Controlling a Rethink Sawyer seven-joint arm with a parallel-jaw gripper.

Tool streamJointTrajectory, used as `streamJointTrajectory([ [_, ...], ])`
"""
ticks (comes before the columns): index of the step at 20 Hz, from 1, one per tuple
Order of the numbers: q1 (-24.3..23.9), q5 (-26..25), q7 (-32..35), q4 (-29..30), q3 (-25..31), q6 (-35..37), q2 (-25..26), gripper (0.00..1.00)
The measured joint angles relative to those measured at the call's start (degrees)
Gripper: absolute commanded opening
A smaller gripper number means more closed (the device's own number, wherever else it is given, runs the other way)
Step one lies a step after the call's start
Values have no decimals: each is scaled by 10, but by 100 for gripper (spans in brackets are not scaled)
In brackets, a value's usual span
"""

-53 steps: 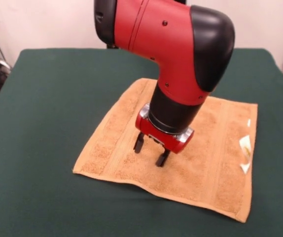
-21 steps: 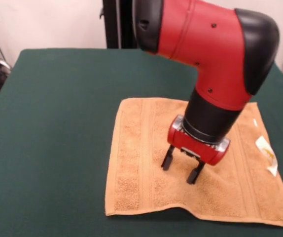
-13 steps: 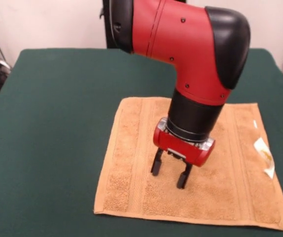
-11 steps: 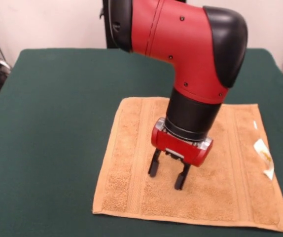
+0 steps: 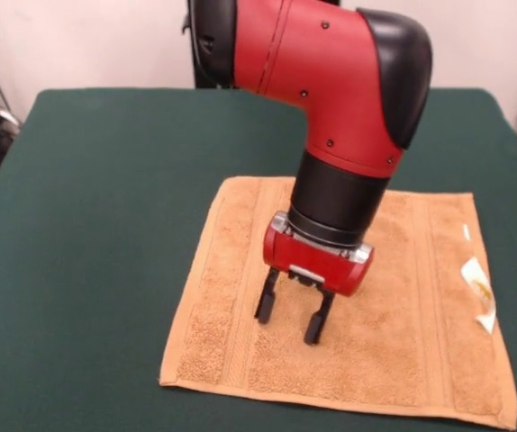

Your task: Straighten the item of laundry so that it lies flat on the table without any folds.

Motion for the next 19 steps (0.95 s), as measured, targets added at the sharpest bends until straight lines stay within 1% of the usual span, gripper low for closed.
streamJointTrajectory([
  [6,-31,-22,0,24,27,0,-24,100],
  [14,-72,-47,0,50,44,10,-45,100],
  [19,-75,-57,0,63,44,17,-53,100],
])
